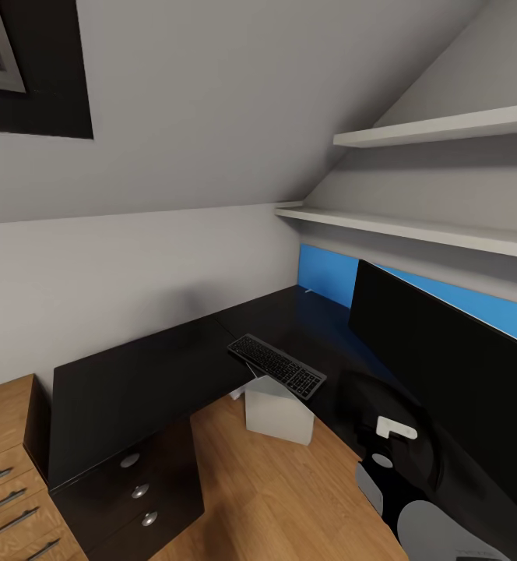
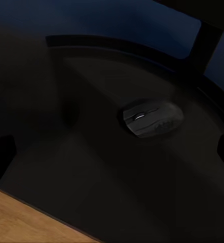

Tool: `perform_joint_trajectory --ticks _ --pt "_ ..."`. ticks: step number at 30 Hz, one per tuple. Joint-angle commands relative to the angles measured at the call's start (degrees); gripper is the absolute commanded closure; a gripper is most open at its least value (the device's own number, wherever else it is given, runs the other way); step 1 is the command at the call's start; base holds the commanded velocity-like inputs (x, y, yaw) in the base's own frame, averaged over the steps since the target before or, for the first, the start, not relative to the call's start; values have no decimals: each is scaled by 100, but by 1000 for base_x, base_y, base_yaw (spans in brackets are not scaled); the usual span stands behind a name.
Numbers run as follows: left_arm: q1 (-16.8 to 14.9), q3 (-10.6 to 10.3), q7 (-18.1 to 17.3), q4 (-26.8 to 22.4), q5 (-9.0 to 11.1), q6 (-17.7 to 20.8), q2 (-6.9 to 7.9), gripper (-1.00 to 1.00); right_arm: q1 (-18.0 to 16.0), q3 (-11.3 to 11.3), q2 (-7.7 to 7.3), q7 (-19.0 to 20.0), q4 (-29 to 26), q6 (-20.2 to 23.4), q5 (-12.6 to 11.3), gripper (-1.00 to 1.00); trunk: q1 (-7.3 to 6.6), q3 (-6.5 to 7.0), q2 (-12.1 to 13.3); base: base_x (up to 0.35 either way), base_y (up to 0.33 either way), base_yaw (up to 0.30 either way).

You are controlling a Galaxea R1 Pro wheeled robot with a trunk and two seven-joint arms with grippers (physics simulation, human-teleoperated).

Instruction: In the bedroom, organize the workspace by keeping the computer under the desk, ensuring the monitor is on the desk, placing the keyboard on the desk next to the monitor, placing the mouse on the desk next to the keyboard, moving the folder from the swivel chair onto the desk next to the mouse, stacking the notebook on top of the folder with the pen on top of the notebook, and positioning the swivel chair next to the desk.

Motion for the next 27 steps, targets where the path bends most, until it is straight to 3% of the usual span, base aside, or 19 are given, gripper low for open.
perform_joint_trajectory --ticks 1,2,4,5,6,8,9,14,15,23,27 --pt "-4 -52 32 -367 62 465 -31 -100 -5 -25 3 14 3 -44 -41 -100 1 -9 -7 0 0 0" --pt "-4 -54 33 -584 63 764 -42 -100 -5 -25 3 13 3 -45 -41 -100 1 -9 -7 0 0 0" --pt "-4 -56 42 -2176 86 3055 -85 -100 -6 -25 7 10 5 -43 -23 -100 1 -9 -7 0 0 0" --pt "-4 -56 44 -2518 91 3492 -90 -100 -6 -25 6 10 5 -23 -19 -100 1 -9 -7 0 0 0" --pt "-4 -53 48 -3067 100 4161 -100 -100 -6 -25 4 10 5 21 -14 -100 1 -9 -7 0 0 0" --pt "-4 -49 44 -3593 106 4700 -111 -100 -6 -25 1 9 1 103 -10 -100 1 -9 -7 0 0 0" --pt "-4 -37 12 -4637 329 5605 -115 -100 -6 -25 -6 9 -11 421 -9 -100 1 -9 -7 0 0 0" --pt "-4 -42 1 -4531 550 5773 -82 -100 -6 -25 -5 9 -13 686 -21 -100 1 -9 -7 0 0 0" --pt "-4 -59 5 -4425 599 5790 -81 -100 -6 -25 -7 12 -20 978 -41 -100 1 -9 -7 0 0 0" --pt "-4 -80 13 -4318 619 5764 -87 -100 -6 -37 -37 13 -21 1117 -48 -100 1 -9 -7 71 0 0" --pt "-6 -208 23 -4098 612 5745 -101 -100 -6 -41 -152 17 -15 1123 -60 -100 1 -9 -7 215 0 0"
